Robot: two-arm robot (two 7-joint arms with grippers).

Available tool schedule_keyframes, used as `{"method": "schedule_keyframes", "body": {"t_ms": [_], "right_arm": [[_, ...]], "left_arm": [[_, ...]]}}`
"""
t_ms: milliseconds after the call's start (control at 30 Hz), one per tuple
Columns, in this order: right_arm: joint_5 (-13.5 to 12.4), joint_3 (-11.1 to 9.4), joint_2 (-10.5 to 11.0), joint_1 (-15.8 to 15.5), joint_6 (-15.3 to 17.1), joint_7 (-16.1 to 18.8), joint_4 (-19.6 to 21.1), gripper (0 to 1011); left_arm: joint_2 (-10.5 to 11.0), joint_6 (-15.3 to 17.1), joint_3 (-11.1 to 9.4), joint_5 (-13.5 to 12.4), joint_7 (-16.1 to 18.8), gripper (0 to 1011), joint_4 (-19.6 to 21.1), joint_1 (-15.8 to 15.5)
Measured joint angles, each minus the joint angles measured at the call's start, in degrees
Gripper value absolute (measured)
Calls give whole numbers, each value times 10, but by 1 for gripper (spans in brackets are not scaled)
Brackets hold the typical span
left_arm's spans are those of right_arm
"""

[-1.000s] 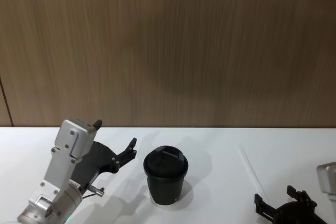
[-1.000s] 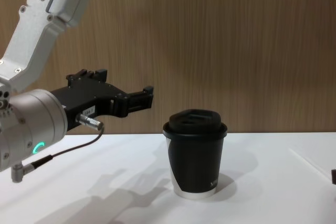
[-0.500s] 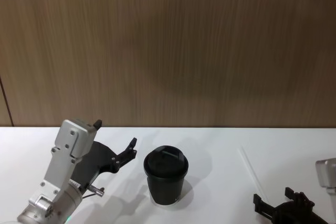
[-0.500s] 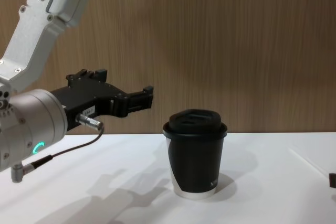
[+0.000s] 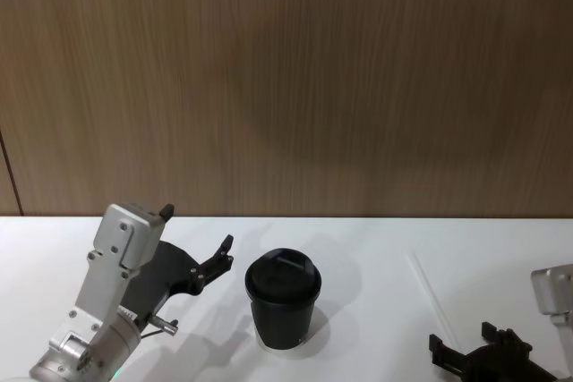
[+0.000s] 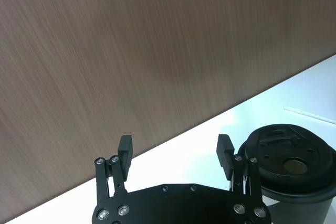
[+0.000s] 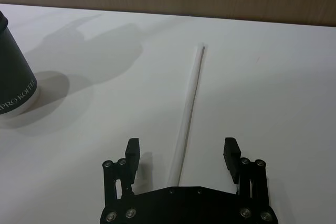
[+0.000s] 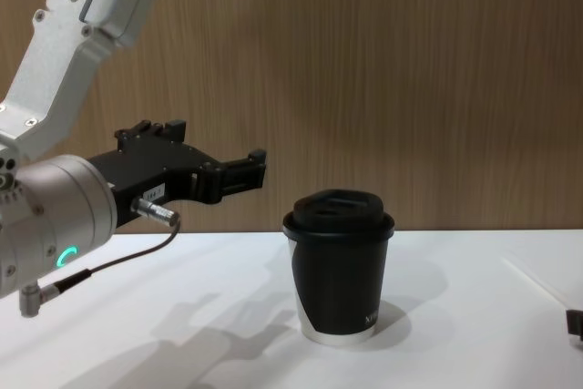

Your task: Pick up the straw with one hand, pass it to the other hand, and insert it into the cup.

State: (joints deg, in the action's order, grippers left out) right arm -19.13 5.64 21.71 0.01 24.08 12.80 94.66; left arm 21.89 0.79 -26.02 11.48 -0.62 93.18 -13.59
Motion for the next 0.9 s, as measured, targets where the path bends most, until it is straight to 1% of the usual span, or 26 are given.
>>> {"method": "schedule_keyframes", "body": {"t_ms": [200,633,667,767,800,833,900], "right_arm": [[0,6,10,6,5,5,-5,1001],[0,12,20,10,10,7,-8,996],[0,12,20,10,10,7,-8,963],[0,12,21,10,11,7,-9,905],[0,13,22,10,11,7,-9,869],[-1,13,22,11,11,7,-9,861],[-1,13,23,11,11,7,-9,785]], "left_arm": [[0,0,0,0,0,1003,0,0],[0,0,0,0,0,1003,0,0],[0,0,0,0,0,1003,0,0],[0,0,0,0,0,1003,0,0],[0,0,0,0,0,1003,0,0],[0,0,0,0,0,1003,0,0],[0,0,0,0,0,1003,0,0]]}}
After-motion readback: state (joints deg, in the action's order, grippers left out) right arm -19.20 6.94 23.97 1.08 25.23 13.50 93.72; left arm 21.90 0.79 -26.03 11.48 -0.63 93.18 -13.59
